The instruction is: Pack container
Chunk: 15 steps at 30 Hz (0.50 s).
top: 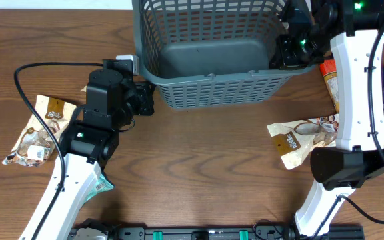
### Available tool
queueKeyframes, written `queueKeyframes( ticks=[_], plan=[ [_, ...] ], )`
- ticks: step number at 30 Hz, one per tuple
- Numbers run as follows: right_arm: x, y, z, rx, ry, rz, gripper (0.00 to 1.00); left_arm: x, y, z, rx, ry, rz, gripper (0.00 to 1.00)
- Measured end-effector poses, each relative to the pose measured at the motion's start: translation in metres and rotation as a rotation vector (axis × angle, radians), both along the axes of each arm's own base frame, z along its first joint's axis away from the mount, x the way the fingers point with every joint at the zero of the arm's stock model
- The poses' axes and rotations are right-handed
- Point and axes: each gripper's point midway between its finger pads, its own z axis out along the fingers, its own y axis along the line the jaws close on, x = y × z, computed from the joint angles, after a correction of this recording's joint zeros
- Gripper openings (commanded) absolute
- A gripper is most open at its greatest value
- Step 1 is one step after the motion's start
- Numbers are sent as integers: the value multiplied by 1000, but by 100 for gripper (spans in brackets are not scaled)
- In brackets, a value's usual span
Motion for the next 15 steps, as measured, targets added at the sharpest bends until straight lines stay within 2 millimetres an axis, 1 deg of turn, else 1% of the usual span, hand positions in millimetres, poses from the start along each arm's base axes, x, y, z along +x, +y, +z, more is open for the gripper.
queueKeyframes(
  ticks=[6,11,15],
  plan=[
    [-2,-1,6,-5,-14,-4,1,2,-1,1,-2,-7,0,6],
    [-6,-2,14,-6,-37,-5,1,7,-2,-7,2,9,0,6],
    [-7,-2,16,-6,-43,-5,1,8,-2,-12,5,19,0,6]
  ],
)
